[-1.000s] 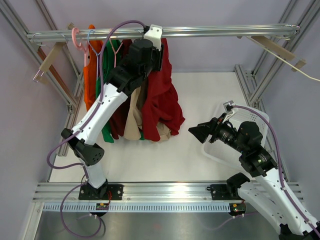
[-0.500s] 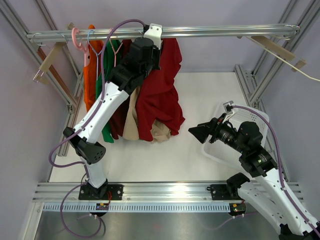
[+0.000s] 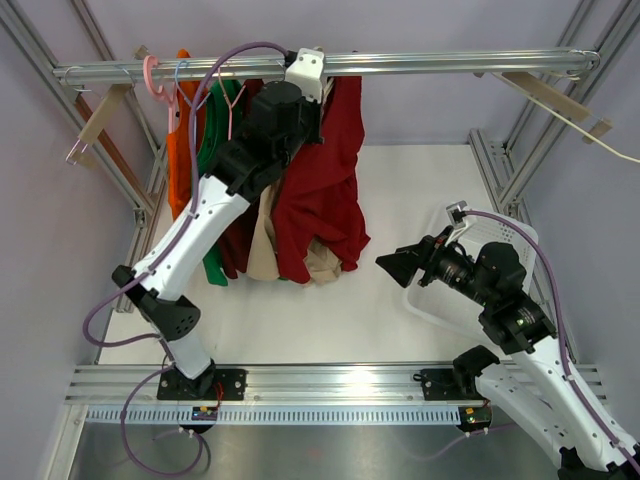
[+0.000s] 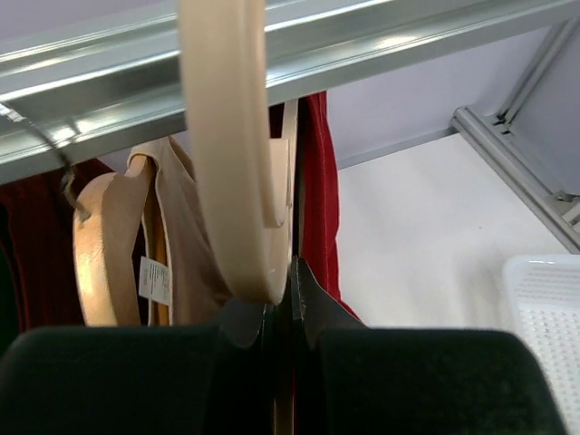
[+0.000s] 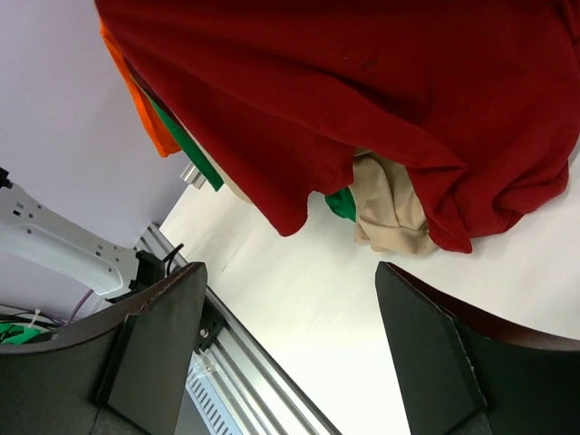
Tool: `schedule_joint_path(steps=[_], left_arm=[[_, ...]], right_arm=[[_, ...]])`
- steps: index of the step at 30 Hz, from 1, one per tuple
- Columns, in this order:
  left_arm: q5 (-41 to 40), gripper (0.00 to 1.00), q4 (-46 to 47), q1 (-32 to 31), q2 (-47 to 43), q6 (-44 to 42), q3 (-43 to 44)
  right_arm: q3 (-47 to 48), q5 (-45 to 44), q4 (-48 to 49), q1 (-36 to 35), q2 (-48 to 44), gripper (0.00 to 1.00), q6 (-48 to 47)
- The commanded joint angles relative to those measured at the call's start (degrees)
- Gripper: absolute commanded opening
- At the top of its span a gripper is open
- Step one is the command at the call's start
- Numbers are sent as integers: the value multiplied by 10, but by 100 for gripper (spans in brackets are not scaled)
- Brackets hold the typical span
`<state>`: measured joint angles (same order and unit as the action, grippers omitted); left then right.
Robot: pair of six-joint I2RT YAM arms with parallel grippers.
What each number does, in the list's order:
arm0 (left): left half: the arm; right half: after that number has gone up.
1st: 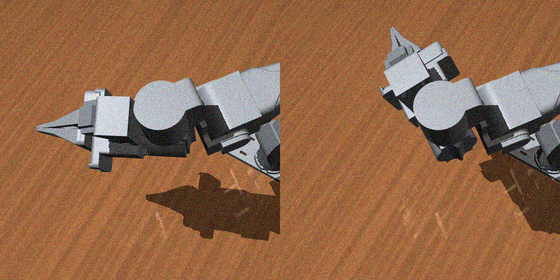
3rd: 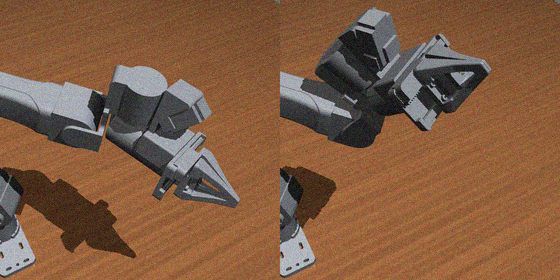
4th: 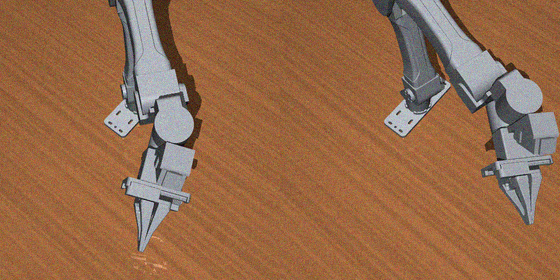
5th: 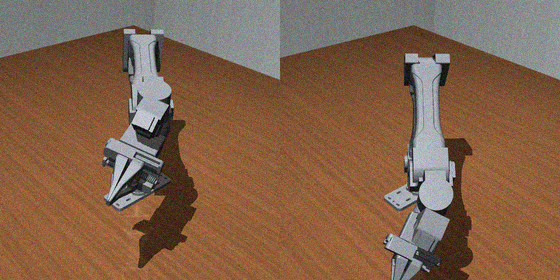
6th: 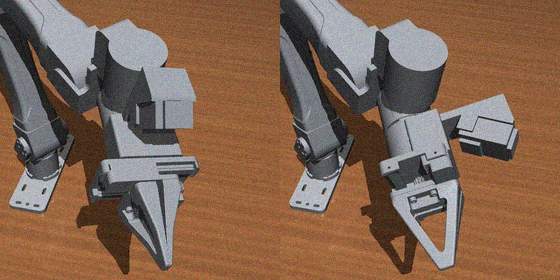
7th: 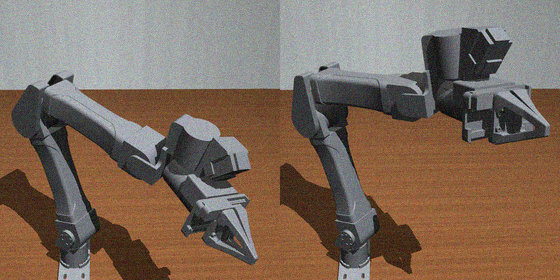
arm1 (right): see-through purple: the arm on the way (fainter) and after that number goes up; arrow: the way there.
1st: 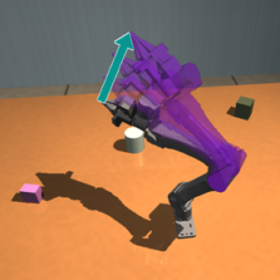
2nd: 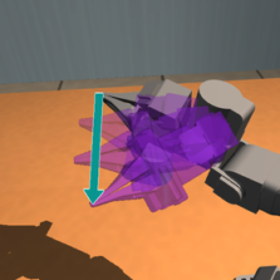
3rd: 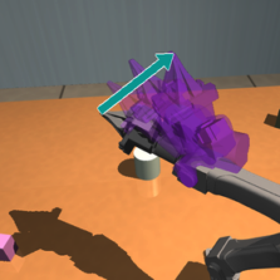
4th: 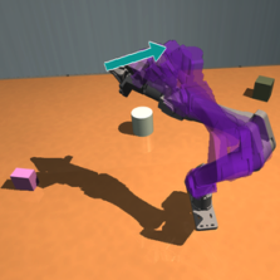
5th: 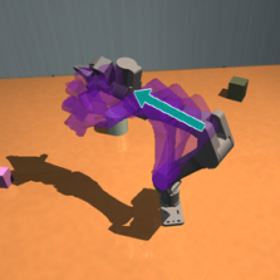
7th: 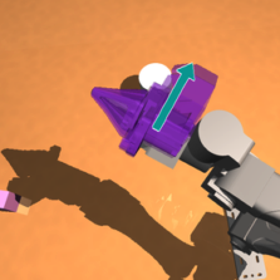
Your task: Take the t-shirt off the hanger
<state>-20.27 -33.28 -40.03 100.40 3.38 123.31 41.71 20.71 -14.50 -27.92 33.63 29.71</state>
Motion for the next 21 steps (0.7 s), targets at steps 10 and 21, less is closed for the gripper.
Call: schedule_joint_path(steps=[10,21], left_arm=[[26,0,146,-2,-147,39,-162],[45,0,194,-50,-259,117,-279]], right_arm=[[12,21,22,-23,11,92,1],[40,-71,49,-205,69,99,-23]])
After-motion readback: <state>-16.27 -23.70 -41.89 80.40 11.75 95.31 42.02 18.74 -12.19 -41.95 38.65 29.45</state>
